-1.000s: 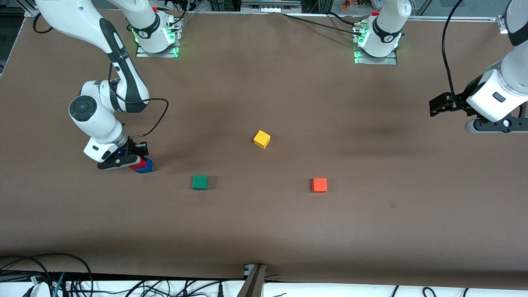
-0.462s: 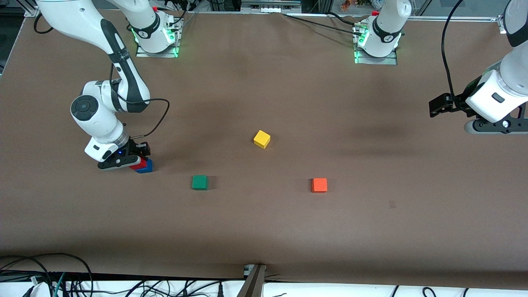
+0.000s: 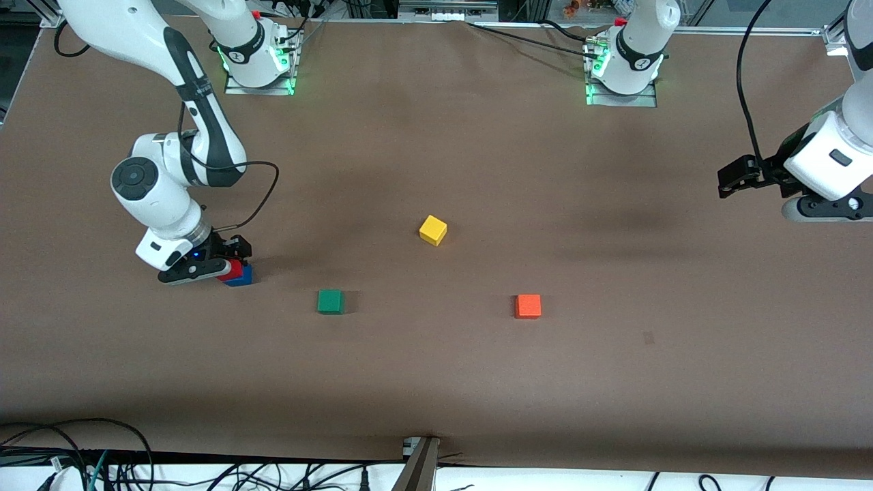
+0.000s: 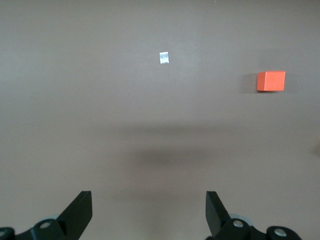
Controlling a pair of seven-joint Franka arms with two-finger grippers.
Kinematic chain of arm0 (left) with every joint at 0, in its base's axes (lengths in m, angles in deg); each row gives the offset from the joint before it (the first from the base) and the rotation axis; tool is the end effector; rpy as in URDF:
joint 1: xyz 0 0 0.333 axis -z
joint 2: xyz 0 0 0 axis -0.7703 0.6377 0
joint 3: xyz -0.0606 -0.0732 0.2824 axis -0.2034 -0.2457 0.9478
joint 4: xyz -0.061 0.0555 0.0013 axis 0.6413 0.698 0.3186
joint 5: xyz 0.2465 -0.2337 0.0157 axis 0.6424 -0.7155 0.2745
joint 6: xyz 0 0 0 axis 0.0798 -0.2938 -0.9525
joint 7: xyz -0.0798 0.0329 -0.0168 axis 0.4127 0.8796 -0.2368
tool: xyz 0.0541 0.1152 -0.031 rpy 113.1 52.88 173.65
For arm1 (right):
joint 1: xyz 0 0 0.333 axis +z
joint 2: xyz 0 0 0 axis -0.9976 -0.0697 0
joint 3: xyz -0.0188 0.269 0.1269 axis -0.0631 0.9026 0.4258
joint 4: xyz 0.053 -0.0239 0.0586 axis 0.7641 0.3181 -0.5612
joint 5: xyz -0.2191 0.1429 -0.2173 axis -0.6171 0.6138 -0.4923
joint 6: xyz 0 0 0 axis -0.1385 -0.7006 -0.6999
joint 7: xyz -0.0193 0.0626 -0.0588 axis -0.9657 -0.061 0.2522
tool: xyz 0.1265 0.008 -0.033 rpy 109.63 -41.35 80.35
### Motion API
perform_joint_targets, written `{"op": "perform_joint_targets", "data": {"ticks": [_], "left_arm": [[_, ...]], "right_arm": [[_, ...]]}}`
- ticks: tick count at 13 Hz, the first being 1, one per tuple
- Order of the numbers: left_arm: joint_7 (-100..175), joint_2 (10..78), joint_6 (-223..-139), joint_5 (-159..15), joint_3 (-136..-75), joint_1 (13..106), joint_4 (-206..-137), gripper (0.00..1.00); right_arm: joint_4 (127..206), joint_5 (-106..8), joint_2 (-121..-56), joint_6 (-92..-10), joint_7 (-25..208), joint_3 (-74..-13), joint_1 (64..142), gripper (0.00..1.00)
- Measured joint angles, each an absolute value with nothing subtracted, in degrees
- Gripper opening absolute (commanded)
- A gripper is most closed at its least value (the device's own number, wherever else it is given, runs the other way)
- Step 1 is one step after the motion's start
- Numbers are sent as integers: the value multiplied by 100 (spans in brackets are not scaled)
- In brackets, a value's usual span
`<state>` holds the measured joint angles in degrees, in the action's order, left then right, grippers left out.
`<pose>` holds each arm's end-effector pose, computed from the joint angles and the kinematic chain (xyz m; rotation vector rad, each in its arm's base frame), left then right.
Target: Pass red block to right arm, stack on blue
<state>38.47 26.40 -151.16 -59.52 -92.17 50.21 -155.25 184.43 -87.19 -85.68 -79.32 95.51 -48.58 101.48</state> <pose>0.5301 -0.0337 0.5580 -3.0882 -0.0166 0.1072 0.5643 0.0543 0.2744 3.0338 0.4137 0.1577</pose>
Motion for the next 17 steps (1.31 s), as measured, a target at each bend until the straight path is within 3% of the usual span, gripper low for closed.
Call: {"op": "perform_joint_targets", "data": {"ticks": [7, 17], "left_arm": [[3851, 2652, -15267, -6134, -9165, 4952, -15482, 100], [3851, 2687, -15455, -6138, -9190, 4954, -15483, 100]], "right_arm": [[15935, -8718, -8305, -3762, 9382, -4892, 10147, 100], [13909, -8720, -8120, -1161, 9200, -4842, 9920, 100]]}}
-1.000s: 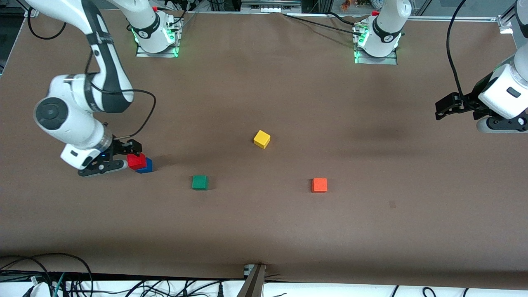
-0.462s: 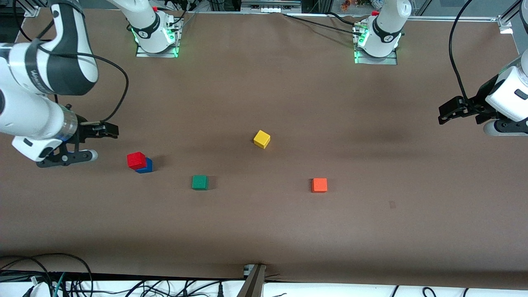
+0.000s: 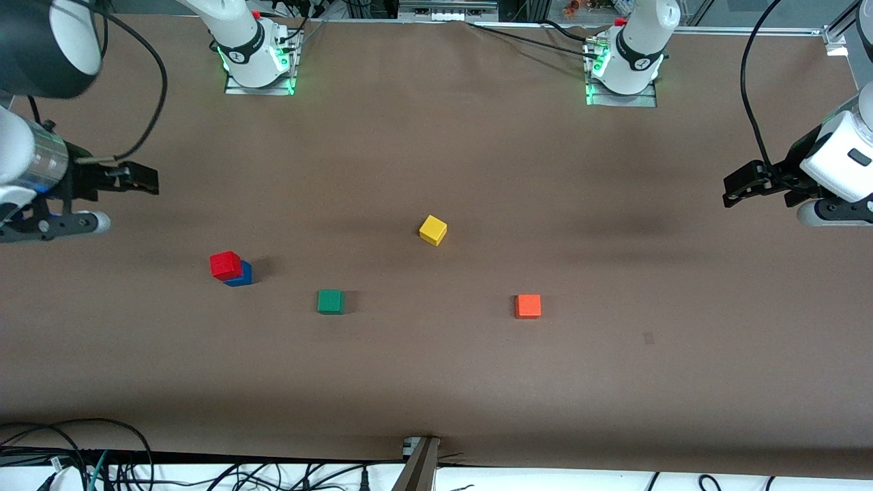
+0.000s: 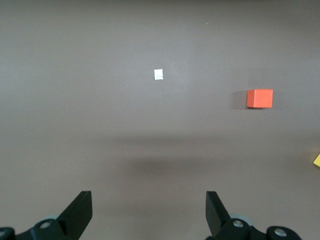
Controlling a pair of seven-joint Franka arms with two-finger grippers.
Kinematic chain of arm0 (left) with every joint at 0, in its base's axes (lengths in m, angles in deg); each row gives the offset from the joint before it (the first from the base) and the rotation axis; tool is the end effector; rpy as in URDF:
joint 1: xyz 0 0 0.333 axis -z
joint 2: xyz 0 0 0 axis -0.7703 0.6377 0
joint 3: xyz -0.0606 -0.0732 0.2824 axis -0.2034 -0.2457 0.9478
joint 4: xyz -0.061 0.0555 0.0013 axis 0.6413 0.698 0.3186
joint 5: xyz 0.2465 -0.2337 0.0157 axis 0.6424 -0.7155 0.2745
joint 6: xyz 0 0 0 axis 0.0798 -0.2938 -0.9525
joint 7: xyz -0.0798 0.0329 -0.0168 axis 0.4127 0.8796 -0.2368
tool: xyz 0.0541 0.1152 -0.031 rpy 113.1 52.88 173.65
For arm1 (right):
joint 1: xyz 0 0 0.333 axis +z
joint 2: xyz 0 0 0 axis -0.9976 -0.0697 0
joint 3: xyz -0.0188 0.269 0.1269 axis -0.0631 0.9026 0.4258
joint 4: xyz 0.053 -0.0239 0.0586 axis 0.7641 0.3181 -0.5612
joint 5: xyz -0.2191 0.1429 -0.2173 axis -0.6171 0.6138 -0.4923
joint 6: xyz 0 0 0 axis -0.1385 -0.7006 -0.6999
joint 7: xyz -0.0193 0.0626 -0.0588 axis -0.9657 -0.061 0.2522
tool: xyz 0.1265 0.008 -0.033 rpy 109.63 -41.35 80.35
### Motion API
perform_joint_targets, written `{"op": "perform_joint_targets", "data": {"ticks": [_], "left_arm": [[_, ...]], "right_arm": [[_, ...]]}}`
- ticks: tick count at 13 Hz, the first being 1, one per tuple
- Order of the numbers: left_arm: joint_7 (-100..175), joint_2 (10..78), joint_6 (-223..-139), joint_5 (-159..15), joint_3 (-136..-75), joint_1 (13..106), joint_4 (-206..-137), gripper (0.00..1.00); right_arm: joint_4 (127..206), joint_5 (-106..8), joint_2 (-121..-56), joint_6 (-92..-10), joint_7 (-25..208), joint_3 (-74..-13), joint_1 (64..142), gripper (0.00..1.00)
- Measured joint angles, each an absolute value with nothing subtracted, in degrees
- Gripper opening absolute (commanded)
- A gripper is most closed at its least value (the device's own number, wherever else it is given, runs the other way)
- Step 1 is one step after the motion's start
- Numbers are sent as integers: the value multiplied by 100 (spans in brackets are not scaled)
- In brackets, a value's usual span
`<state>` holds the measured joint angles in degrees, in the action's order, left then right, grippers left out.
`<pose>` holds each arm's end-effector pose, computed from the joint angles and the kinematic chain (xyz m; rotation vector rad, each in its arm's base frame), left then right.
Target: Pass red block to right arm, stack on blue
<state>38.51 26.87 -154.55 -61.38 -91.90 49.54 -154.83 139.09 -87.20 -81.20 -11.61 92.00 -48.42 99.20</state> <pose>0.5405 -0.0301 0.5613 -3.1274 -0.0397 0.0224 0.5463 0.0417 0.5449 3.0554 0.2234 -0.3216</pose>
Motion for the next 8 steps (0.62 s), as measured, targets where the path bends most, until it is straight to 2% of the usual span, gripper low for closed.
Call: {"op": "perform_joint_targets", "data": {"ticks": [4, 8], "left_arm": [[3851, 2752, -15577, -6138, -9190, 4954, -15483, 100], [3851, 2759, -15678, -6138, -9194, 4957, -15483, 100]], "right_arm": [[13526, -8720, -7858, -917, 9200, -4493, 9422, 100], [14443, -8720, -7172, -820, 9200, -4166, 8891, 100]]}}
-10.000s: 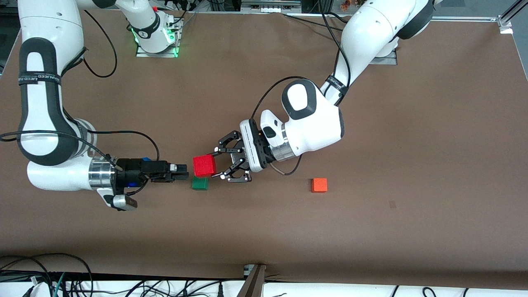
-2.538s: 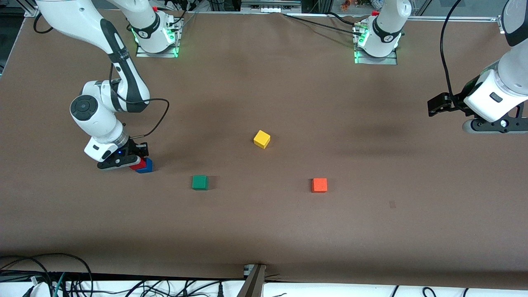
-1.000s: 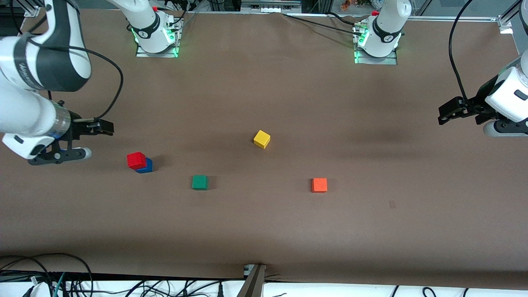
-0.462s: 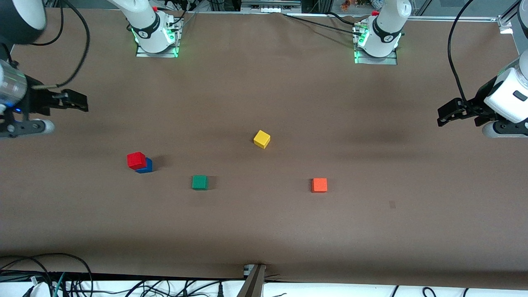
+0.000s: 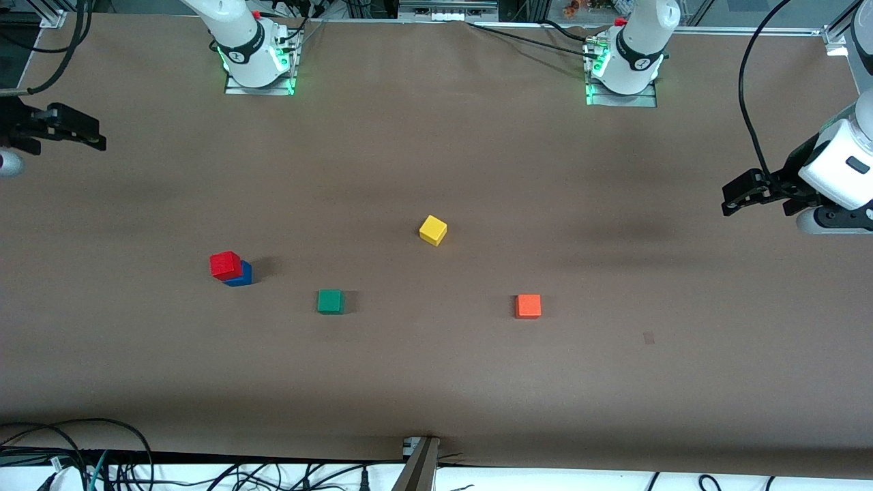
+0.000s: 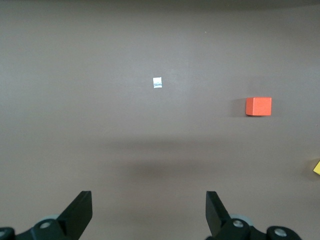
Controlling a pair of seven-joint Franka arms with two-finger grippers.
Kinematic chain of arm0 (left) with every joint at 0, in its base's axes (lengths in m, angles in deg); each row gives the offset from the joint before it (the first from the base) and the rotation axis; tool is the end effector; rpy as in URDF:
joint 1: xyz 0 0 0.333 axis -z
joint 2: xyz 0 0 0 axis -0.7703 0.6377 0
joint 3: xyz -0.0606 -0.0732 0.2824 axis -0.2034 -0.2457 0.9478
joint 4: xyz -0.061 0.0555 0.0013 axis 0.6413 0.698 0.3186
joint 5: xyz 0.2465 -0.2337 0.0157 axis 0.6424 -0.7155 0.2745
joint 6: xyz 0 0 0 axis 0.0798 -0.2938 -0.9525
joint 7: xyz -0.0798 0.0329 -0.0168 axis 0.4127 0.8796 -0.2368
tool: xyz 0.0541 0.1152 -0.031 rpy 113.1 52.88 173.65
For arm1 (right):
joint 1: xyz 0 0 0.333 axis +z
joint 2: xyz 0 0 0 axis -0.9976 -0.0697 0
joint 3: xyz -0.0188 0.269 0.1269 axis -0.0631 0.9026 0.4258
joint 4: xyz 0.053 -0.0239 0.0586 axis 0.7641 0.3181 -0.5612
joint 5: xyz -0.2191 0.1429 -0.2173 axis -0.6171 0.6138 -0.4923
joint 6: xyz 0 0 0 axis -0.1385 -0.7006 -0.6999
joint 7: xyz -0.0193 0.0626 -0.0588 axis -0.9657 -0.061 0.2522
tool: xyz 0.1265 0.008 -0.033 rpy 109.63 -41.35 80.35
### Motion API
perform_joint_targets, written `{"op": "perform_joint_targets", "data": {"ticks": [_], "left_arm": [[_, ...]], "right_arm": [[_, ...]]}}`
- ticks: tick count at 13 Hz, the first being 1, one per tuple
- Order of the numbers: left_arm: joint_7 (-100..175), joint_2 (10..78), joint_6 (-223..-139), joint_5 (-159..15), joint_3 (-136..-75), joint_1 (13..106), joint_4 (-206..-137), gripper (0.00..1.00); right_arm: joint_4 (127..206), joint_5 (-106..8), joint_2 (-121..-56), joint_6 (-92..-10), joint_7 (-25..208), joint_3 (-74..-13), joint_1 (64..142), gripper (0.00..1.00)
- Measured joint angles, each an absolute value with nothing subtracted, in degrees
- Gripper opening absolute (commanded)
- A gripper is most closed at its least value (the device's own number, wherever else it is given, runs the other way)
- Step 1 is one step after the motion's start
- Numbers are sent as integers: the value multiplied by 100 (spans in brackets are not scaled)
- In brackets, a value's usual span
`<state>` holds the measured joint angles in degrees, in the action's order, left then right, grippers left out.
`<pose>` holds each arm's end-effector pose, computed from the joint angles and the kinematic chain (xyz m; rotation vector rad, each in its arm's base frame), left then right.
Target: Pass red block to right arm, stack on blue
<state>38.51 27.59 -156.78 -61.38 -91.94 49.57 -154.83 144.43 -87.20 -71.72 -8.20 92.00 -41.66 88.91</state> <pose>0.5484 -0.0311 0.5579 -3.1307 -0.0373 -0.0187 0.4974 -0.0040 0.5903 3.1112 0.1264 -0.3129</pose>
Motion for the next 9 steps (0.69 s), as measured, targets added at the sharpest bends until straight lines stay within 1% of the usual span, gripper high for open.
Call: {"op": "perform_joint_targets", "data": {"ticks": [3, 9], "left_arm": [[3851, 2761, -15865, -6138, -9194, 4958, -15482, 100], [3851, 2761, -15945, -6138, -9166, 4946, -15477, 100]], "right_arm": [[14930, -8720, -6860, -820, 9168, -4117, 8853, 100], [15015, -8721, -6953, -856, 9147, -4080, 8853, 100]]}}
